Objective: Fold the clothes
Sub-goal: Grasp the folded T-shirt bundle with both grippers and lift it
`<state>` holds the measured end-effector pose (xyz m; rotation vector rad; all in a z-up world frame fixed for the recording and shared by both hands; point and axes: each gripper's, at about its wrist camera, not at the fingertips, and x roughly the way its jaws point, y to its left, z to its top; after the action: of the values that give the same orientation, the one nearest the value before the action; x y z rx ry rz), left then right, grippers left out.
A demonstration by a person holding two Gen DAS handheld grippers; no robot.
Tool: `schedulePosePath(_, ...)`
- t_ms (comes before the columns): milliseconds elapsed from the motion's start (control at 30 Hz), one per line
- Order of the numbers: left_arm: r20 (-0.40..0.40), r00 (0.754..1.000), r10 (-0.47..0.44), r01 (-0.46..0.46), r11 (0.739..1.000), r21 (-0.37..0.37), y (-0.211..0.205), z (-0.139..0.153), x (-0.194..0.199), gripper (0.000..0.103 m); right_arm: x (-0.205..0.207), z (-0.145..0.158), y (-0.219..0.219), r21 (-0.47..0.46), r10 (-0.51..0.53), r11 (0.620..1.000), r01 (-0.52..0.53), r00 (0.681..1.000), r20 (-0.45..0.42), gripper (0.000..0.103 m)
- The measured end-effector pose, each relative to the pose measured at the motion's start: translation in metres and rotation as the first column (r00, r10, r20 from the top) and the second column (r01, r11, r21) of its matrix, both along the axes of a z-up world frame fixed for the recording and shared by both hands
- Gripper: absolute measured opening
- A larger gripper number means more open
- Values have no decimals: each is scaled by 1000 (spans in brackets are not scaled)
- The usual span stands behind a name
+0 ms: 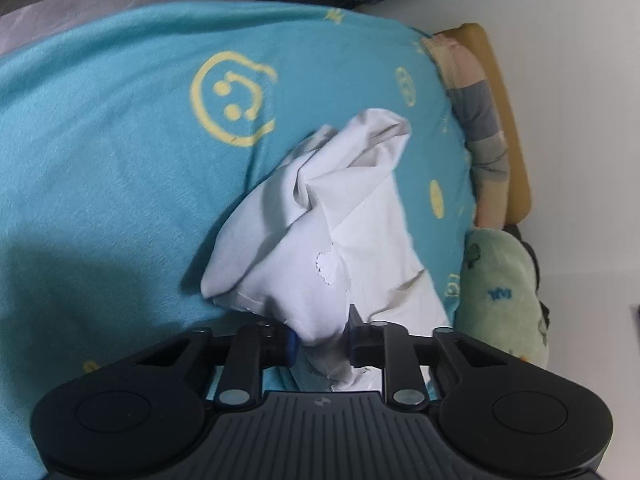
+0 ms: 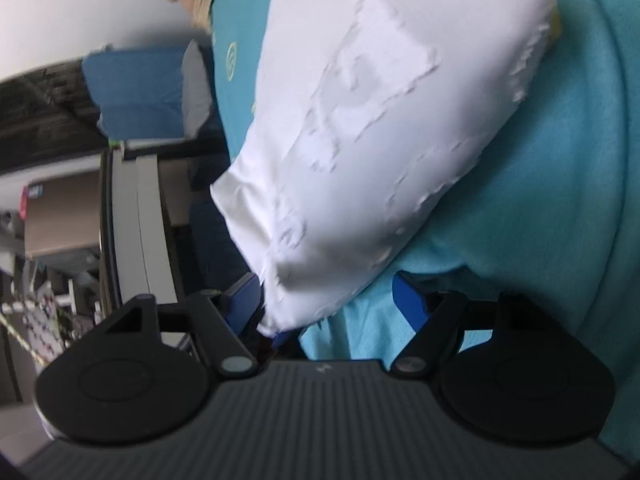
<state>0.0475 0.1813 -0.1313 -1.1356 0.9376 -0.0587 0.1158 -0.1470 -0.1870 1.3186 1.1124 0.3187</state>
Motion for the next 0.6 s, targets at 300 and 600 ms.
schedulePosePath(300, 138, 990, -16, 17, 1000, -10, 0, 24, -2, 18, -10, 11, -35, -21, -184, 983, 185, 983, 14, 75)
schedulePosePath(600, 155, 987, -29, 37, 998, -49, 0, 38, -6, 18, -18, 39, -45, -110, -231, 963, 246, 964, 134, 28)
